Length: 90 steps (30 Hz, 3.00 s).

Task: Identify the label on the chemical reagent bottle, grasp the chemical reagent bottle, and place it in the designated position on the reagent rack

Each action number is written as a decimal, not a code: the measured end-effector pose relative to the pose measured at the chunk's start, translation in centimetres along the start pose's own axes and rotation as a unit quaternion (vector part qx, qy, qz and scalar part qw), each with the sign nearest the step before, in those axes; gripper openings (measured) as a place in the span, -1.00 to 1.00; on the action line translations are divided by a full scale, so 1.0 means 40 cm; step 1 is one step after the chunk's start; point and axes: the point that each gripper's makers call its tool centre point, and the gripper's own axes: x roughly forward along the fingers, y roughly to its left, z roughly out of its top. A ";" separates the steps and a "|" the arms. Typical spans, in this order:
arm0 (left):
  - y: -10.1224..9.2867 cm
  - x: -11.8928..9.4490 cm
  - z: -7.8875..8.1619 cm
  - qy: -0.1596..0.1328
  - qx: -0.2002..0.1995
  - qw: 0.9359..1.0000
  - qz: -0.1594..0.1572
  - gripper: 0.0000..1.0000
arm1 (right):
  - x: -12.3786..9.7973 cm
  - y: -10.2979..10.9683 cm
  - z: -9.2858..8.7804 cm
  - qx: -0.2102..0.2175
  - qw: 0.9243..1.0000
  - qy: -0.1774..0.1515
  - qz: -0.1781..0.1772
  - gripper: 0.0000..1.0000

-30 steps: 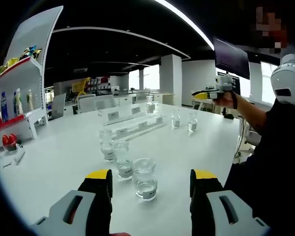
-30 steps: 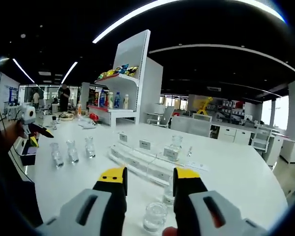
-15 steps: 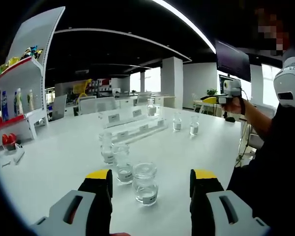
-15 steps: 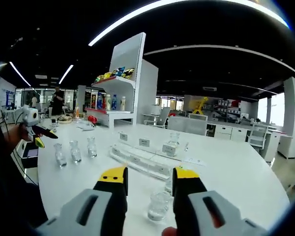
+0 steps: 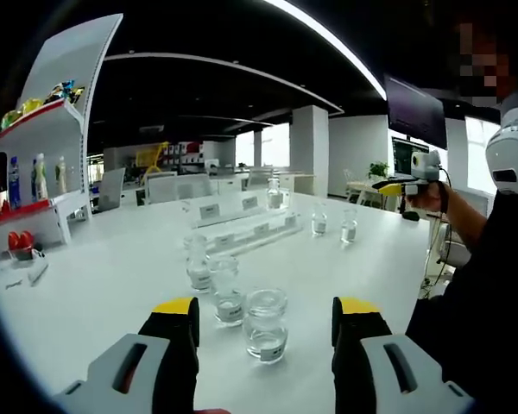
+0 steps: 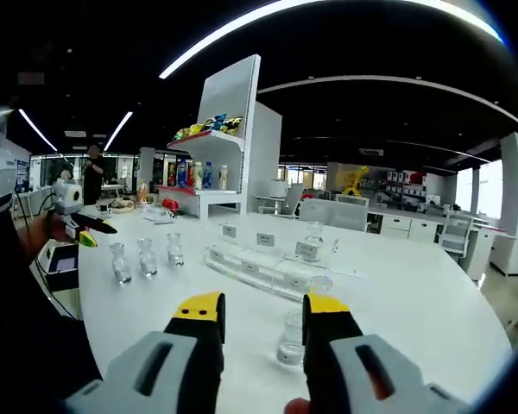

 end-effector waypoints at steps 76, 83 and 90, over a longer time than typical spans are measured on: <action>-0.016 0.125 -0.058 -0.041 -0.025 0.997 -0.059 -0.23 | -0.090 0.041 -0.120 0.037 0.999 0.028 -0.009 -0.38; -0.012 0.135 -0.071 -0.038 -0.014 0.998 -0.051 -0.30 | -0.094 0.037 -0.122 0.038 0.999 0.028 -0.012 -0.39; -0.009 0.141 -0.074 -0.041 -0.011 0.998 -0.046 -0.38 | -0.094 0.042 -0.127 0.039 0.999 0.030 -0.010 -0.39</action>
